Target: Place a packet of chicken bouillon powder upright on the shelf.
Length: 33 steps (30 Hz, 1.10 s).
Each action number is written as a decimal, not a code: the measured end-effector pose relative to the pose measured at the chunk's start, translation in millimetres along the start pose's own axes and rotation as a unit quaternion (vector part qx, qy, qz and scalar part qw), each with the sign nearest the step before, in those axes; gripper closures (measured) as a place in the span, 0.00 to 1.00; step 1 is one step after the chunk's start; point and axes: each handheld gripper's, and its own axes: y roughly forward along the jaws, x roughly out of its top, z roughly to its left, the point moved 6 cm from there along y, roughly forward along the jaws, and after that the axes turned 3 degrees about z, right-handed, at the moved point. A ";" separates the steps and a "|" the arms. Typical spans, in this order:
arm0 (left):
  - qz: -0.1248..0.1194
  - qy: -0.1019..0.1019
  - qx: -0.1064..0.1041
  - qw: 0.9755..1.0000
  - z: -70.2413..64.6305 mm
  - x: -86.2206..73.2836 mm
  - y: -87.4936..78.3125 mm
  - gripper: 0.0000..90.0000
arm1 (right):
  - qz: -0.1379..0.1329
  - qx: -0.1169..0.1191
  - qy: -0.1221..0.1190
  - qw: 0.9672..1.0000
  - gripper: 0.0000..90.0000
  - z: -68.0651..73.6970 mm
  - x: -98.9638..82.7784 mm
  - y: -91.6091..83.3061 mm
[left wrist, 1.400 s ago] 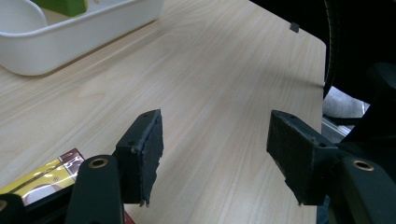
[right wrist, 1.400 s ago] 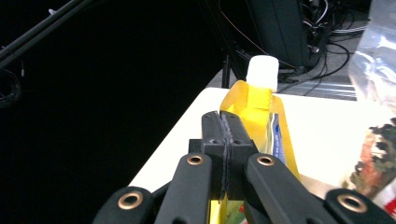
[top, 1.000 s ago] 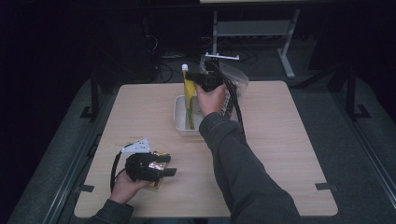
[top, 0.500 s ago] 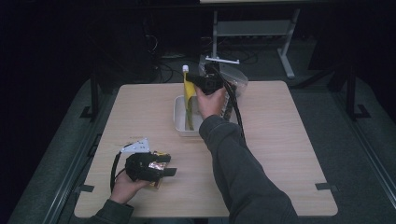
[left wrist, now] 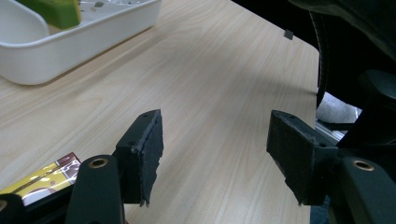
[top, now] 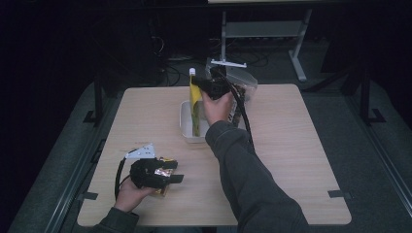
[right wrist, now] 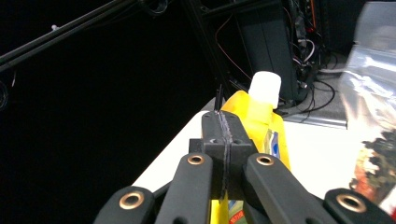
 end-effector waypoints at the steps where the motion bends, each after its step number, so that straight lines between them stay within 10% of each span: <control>1: 0.000 0.000 0.000 1.000 0.0 0.0 -0.1 0.40 | -0.001 0.000 -0.004 1.000 1.00 1.3 -0.3 0.6; 19: -0.001 -0.001 -0.005 1.000 -0.5 0.2 1.0 0.40 | 0.026 -0.009 -0.079 0.997 0.99 -1.2 2.9 2.6; 33: -0.004 -0.001 -0.006 1.000 -0.9 1.0 -0.2 0.40 | 0.030 -0.015 -0.076 0.997 1.00 -6.1 -7.2 10.4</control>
